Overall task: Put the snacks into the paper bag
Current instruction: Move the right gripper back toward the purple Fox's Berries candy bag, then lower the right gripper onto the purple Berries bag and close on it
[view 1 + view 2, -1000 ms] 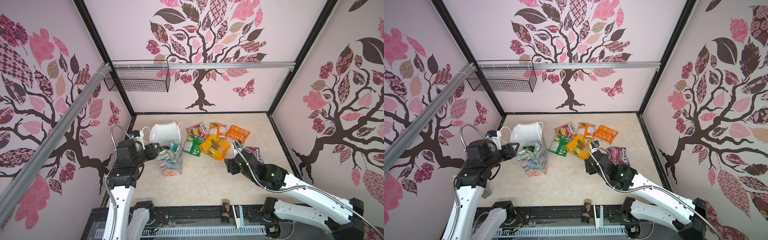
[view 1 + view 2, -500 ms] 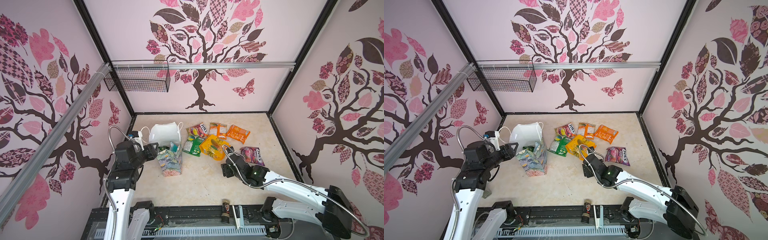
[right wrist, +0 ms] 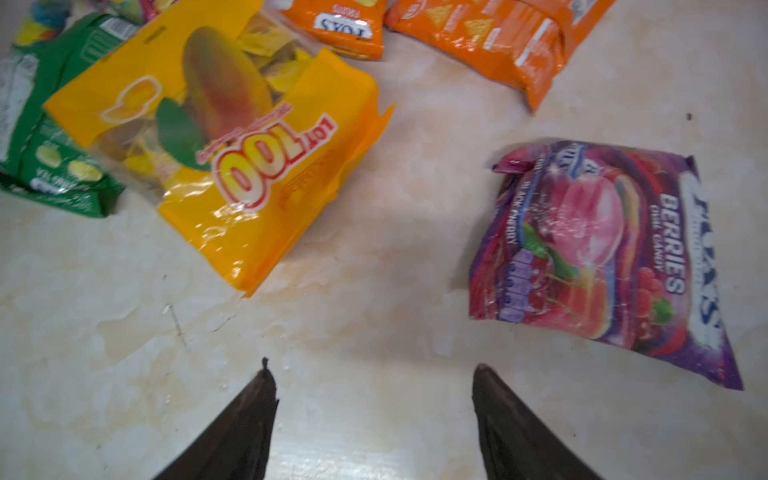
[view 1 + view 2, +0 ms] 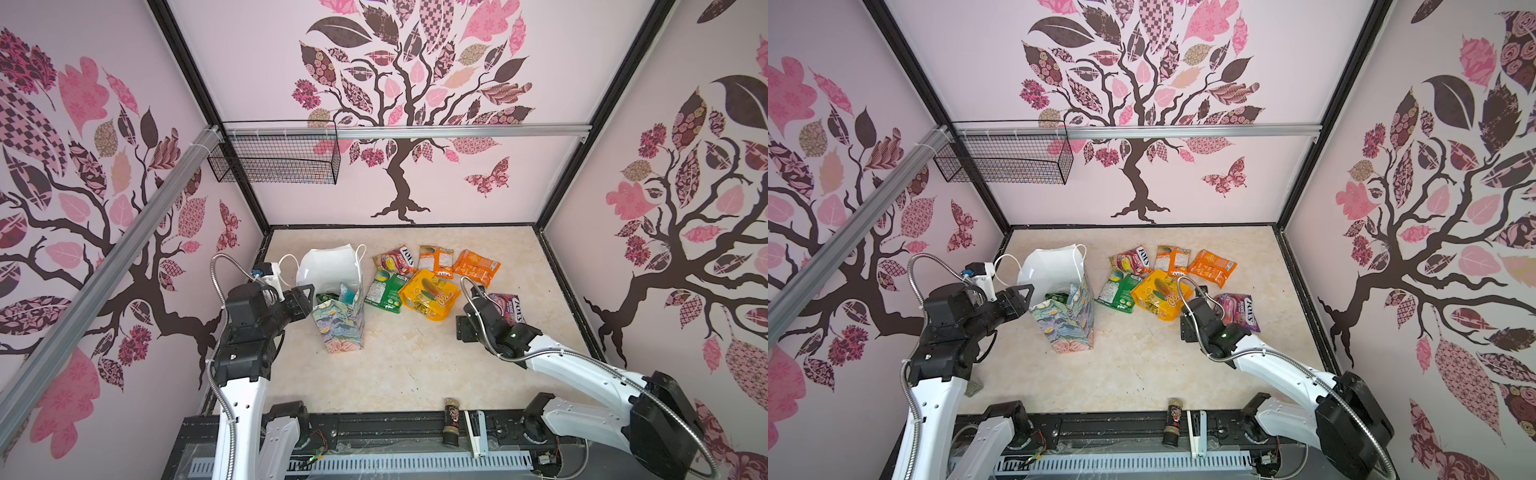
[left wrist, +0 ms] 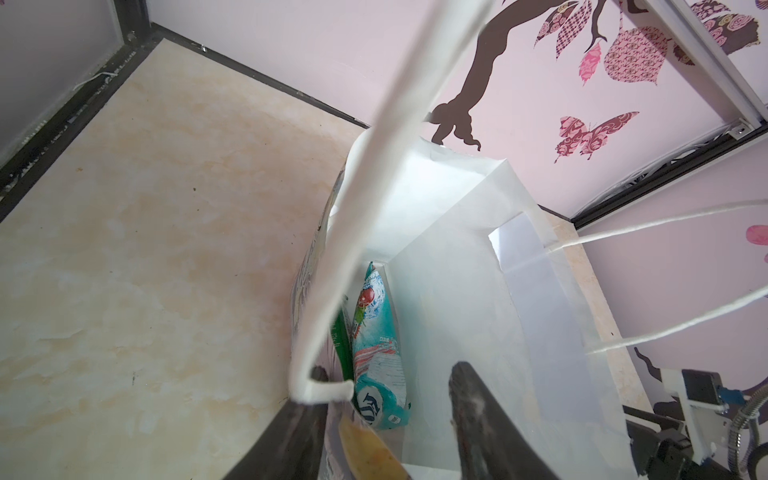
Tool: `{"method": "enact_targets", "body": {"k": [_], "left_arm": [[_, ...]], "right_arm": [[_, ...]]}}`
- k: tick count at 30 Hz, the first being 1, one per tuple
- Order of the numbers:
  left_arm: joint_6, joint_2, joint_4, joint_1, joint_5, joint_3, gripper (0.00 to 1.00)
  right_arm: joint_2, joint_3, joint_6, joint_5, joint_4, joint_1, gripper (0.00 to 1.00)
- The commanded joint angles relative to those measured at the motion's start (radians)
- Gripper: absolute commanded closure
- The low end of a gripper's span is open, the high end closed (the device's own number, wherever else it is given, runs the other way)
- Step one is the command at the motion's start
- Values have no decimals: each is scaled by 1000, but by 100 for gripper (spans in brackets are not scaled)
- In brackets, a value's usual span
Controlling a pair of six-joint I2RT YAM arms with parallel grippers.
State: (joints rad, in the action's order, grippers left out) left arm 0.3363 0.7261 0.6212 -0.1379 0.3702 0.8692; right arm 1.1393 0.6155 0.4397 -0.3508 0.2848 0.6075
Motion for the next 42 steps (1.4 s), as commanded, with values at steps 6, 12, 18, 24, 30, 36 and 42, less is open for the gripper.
{"method": "enact_targets", "body": {"k": [6, 12, 18, 24, 30, 36, 42], "left_arm": [[0, -2, -30, -18, 28, -24, 48], [1, -1, -34, -29, 36, -26, 48], [1, 1, -34, -37, 42, -26, 48], [0, -1, -35, -39, 42, -26, 48], [0, -1, -37, -39, 44, -27, 48], [0, 1, -36, -42, 45, -26, 48], [2, 1, -38, -45, 49, -26, 48]], "right_arm": [[65, 25, -62, 107, -65, -266, 18], [214, 106, -102, 117, -103, -365, 15], [307, 148, -122, 157, -138, -426, 14], [434, 201, -139, 220, -130, -440, 11], [487, 242, -128, 302, -73, -440, 11], [427, 168, -94, 434, -85, -440, 11], [277, 28, -43, 535, -103, -439, 11]]}}
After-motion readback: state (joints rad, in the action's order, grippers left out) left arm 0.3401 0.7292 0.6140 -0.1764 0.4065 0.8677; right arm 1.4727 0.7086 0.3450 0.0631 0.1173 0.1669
